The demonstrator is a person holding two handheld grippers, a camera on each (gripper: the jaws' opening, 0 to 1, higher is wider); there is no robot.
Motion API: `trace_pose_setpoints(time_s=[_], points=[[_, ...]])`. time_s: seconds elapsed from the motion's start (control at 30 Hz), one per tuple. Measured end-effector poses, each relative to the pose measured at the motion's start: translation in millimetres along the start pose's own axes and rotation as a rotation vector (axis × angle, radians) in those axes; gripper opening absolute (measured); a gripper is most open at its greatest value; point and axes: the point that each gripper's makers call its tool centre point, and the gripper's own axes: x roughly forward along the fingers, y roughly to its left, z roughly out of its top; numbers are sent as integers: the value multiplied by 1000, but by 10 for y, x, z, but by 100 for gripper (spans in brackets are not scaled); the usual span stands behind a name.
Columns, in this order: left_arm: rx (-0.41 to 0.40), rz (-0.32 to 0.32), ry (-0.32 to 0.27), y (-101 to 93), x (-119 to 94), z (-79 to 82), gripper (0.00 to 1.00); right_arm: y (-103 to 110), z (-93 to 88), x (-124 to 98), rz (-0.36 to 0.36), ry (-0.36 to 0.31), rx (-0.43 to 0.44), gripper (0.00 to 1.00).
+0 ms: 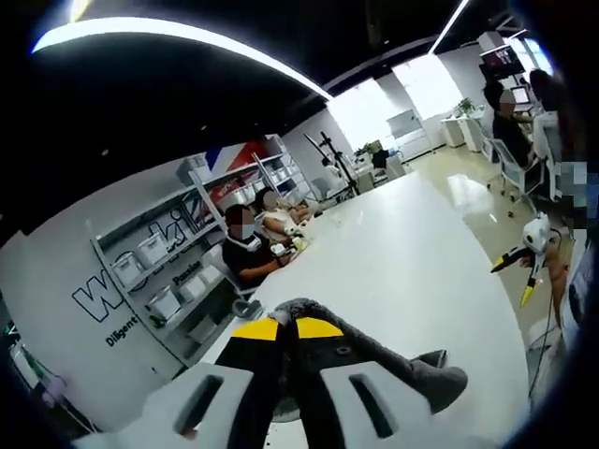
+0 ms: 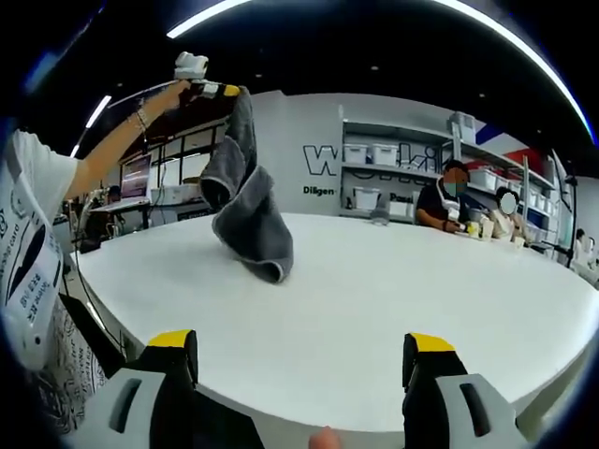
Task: Fold the towel on the table until its edges align and the towel forms a compact rectangular stack.
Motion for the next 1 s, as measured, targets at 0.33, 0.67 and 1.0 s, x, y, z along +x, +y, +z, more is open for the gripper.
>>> trace_pose_setpoints(time_s=[0.33,0.67,1.0], points=[[9,21,29,71,-352,-37,4,76,33,45,18,-2,-6,94],[-5,-31,108,-98,-672,-372,5,135,86,58,27,8,-24,94],[-68,-39,219,-218,-834,-963,5,251,160,147,55,18,-58,94]])
